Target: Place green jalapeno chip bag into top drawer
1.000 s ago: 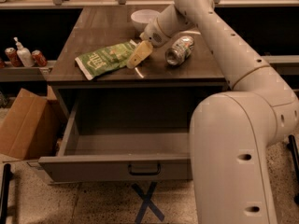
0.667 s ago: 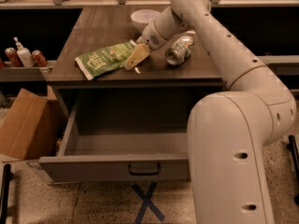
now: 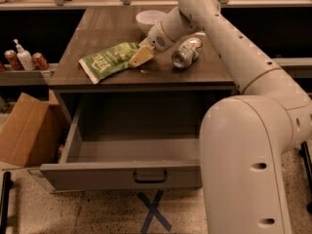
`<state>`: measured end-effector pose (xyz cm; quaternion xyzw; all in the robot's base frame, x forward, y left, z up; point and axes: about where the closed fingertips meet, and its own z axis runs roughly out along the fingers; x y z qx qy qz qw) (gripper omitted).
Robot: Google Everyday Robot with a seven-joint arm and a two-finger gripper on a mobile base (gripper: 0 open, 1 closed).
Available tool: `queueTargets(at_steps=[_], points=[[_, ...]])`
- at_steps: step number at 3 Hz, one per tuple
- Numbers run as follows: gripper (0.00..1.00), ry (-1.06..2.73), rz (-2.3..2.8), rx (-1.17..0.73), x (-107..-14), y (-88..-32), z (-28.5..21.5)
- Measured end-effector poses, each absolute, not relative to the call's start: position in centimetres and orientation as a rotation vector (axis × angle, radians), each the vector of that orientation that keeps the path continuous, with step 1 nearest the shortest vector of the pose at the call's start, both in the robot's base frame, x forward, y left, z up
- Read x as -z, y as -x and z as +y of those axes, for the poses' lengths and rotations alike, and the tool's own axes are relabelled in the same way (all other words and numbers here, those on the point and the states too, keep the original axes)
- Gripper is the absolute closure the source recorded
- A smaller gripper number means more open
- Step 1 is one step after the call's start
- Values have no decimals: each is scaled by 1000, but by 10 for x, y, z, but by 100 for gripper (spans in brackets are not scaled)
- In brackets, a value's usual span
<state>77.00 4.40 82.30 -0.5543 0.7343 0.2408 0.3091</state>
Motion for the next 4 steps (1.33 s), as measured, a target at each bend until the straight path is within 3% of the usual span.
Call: queueTargets(at_steps=[1, 2, 4], points=[[97, 1465, 1940, -636, -825, -770, 44], [100, 1465, 1940, -636, -826, -770, 44], [100, 1438, 1775, -424, -931, -733, 7]])
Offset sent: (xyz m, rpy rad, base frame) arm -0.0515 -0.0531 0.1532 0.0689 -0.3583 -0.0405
